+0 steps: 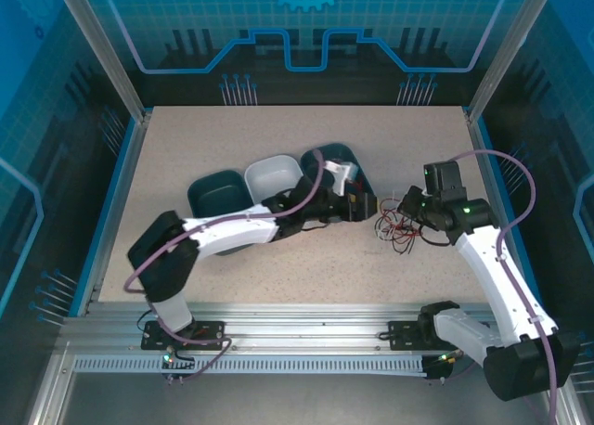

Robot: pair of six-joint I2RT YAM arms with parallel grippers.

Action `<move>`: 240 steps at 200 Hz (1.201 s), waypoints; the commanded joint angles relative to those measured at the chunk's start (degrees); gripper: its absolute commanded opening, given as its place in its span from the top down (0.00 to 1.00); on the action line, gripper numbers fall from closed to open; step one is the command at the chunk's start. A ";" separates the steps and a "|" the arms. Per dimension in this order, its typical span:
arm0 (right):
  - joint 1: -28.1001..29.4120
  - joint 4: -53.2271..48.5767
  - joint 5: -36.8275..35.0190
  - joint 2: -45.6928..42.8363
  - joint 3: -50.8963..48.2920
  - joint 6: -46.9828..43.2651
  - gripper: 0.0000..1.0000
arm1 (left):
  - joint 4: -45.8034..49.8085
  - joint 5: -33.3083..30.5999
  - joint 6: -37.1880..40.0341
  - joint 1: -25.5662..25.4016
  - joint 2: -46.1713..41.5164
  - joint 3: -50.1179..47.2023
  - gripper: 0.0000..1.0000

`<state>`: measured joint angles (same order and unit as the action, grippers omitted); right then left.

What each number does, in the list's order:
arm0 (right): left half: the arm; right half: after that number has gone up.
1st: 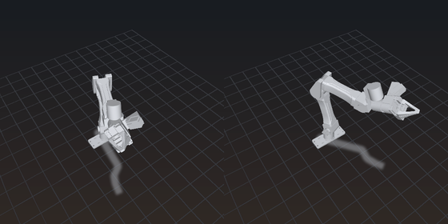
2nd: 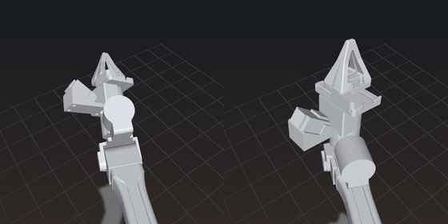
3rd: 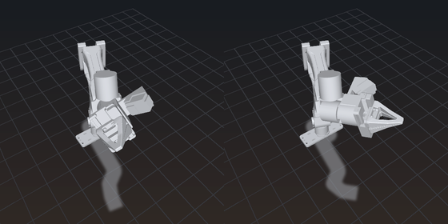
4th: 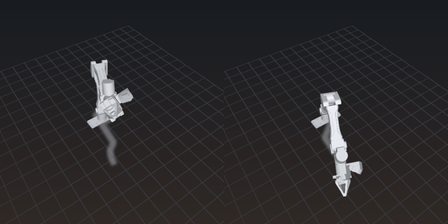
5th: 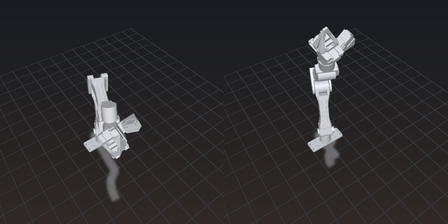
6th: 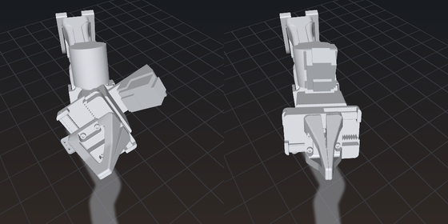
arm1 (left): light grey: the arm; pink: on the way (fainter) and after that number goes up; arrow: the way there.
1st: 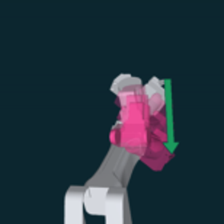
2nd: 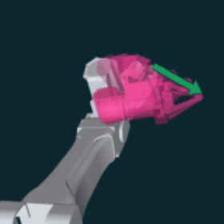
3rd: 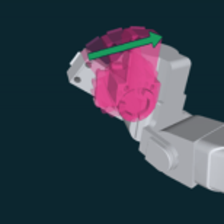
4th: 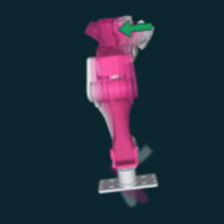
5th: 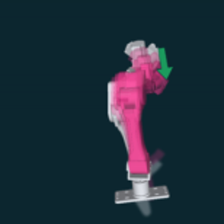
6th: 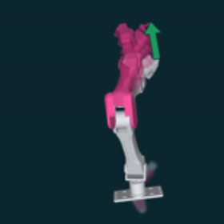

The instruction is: Untangle the cables

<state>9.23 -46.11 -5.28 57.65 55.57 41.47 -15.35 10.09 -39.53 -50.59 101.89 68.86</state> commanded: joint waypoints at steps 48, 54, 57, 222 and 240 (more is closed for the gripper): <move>-4.18 4.35 6.66 -2.36 -3.87 -0.21 0.97 | -0.54 6.69 -6.48 -1.00 11.35 9.11 0.42; -4.30 4.57 6.92 -2.35 -3.97 -0.25 0.97 | -0.57 6.81 -6.82 -1.05 12.16 9.80 0.42; -4.37 4.68 7.11 -2.36 -4.04 -0.25 0.97 | -0.61 6.86 -7.06 -1.08 12.68 10.07 0.42; -14.80 1.03 3.31 -7.47 -11.09 -0.62 0.88 | 5.15 7.71 -2.93 -1.44 19.23 20.57 1.00; -19.07 0.54 3.99 -8.96 -12.90 -0.89 0.77 | 7.00 8.10 -0.84 -1.44 18.66 22.27 1.00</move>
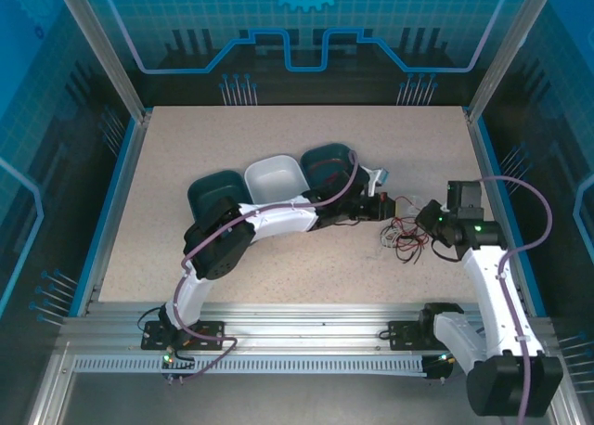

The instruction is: Untangle the cables

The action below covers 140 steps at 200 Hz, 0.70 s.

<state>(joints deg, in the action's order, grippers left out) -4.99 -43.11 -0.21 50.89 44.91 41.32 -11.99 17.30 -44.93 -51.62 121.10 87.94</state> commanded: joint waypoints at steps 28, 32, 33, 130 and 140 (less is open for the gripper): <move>-9.78 -2.18 2.36 -4.77 -4.42 -2.15 0.57 | 8.33 2.02 8.49 -0.49 -1.32 7.33 1.00; -10.07 -2.11 2.81 -5.10 -4.57 -2.51 0.54 | 9.24 2.45 9.10 -0.61 -1.30 8.23 1.00; -10.14 -2.09 3.00 -5.19 -4.57 -2.58 0.54 | 9.52 2.55 9.17 -0.60 -1.30 8.44 1.00; -7.24 10.67 15.01 -9.93 -12.02 -3.80 0.25 | 22.30 6.73 17.97 -4.11 0.47 22.14 1.00; -6.93 11.48 13.54 -8.29 -12.94 -3.55 0.25 | 22.44 7.10 18.25 -4.20 0.28 22.19 1.00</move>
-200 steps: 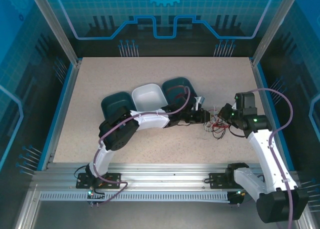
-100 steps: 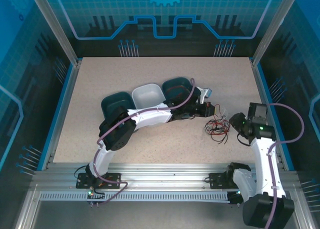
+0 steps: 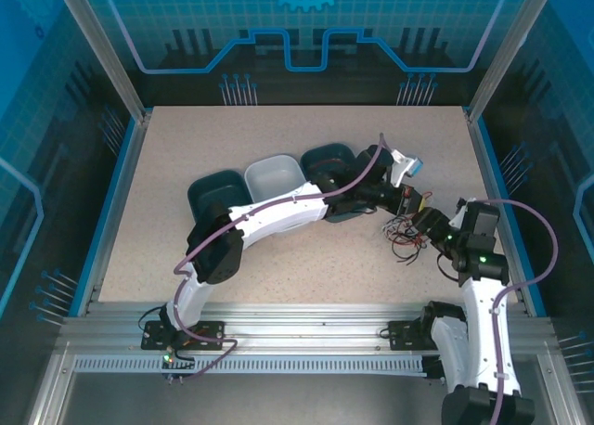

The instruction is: Untangle the cables

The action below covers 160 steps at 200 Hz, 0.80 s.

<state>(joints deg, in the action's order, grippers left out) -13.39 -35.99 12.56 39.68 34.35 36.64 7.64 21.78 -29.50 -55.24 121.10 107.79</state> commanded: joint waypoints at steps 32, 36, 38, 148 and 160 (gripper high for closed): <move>1.37 5.84 -5.50 7.59 -5.60 3.27 0.26 | 3.58 2.66 4.43 -0.57 -1.74 1.89 1.00; 1.31 6.19 -6.11 7.88 -6.16 3.63 0.26 | 3.78 2.64 4.79 -0.57 -2.18 1.90 1.00; 1.27 6.46 -6.33 8.05 -6.32 3.81 0.26 | 3.83 2.63 4.91 -0.57 -2.36 1.86 1.00; -3.96 12.51 -11.34 11.70 -11.14 5.29 0.29 | 4.33 -3.22 12.85 -0.52 -18.71 -1.90 1.00; -4.34 12.52 -11.24 12.48 -10.72 4.94 0.30 | 4.97 -4.66 13.77 -0.22 -19.80 -1.53 1.00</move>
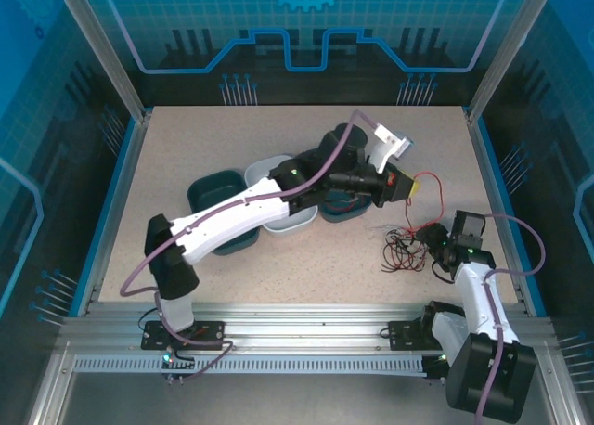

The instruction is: Untangle the cables

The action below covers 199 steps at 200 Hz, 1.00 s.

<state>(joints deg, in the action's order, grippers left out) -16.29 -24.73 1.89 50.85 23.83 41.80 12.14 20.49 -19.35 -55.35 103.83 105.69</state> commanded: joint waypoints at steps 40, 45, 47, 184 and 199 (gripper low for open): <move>-2.51 0.43 0.77 2.29 2.13 -1.54 0.30 | 2.05 -9.01 6.08 1.68 -5.37 0.63 1.00; -2.47 0.11 1.02 2.19 2.61 -1.82 0.30 | 2.39 -9.71 5.99 2.22 -5.40 0.57 1.00; -2.44 -0.08 1.08 2.12 2.77 -1.95 0.30 | 2.43 -9.91 5.99 2.45 -5.42 0.57 1.00; 0.24 -16.30 -1.17 -5.94 17.14 -7.34 0.00 | 8.36 -11.53 0.46 18.67 4.87 -0.29 1.00; 1.54 -18.34 -2.57 -5.99 19.03 -7.68 0.00 | 10.93 -11.98 0.45 19.27 6.06 0.37 1.00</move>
<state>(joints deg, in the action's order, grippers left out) -16.80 -38.02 1.34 45.47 38.96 35.44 17.82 8.34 -17.89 -37.12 108.03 105.16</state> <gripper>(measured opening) 0.996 0.055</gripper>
